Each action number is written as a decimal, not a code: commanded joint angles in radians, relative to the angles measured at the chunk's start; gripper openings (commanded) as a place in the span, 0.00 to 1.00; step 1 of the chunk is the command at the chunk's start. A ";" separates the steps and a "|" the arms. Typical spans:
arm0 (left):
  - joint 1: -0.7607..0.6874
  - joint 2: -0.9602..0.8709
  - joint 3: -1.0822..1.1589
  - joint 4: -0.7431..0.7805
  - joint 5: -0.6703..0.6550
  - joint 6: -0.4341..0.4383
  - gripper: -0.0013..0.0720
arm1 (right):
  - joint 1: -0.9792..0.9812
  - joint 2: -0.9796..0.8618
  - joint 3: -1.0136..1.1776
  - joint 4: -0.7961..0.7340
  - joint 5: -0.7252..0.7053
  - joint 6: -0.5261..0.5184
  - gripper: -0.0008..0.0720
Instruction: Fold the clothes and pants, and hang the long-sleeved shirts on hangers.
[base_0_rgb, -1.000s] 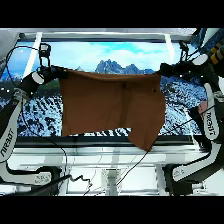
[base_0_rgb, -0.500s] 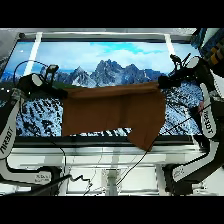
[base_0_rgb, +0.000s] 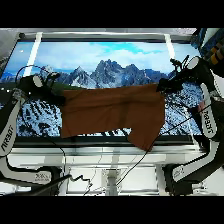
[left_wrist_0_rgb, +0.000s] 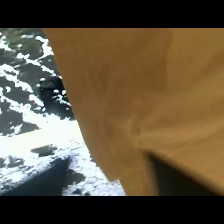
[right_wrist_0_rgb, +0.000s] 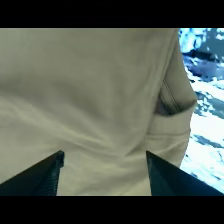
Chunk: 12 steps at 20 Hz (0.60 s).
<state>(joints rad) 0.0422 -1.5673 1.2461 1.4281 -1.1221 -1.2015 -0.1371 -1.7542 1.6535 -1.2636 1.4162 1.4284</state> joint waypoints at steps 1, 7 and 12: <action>0.000 -0.001 0.006 -0.008 -0.004 0.000 0.96 | 0.001 0.005 0.002 0.008 0.018 0.011 0.68; 0.002 0.100 0.064 -0.006 -0.076 -0.093 0.04 | -0.006 0.121 0.002 0.008 0.092 -0.020 0.03; 0.008 0.308 0.044 0.004 -0.146 -0.092 0.03 | -0.010 0.344 -0.058 0.023 0.174 -0.079 0.03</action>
<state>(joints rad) 0.0463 -1.3586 1.3006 1.4246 -1.2102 -1.2850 -0.1440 -1.5246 1.6333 -1.2480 1.5444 1.3853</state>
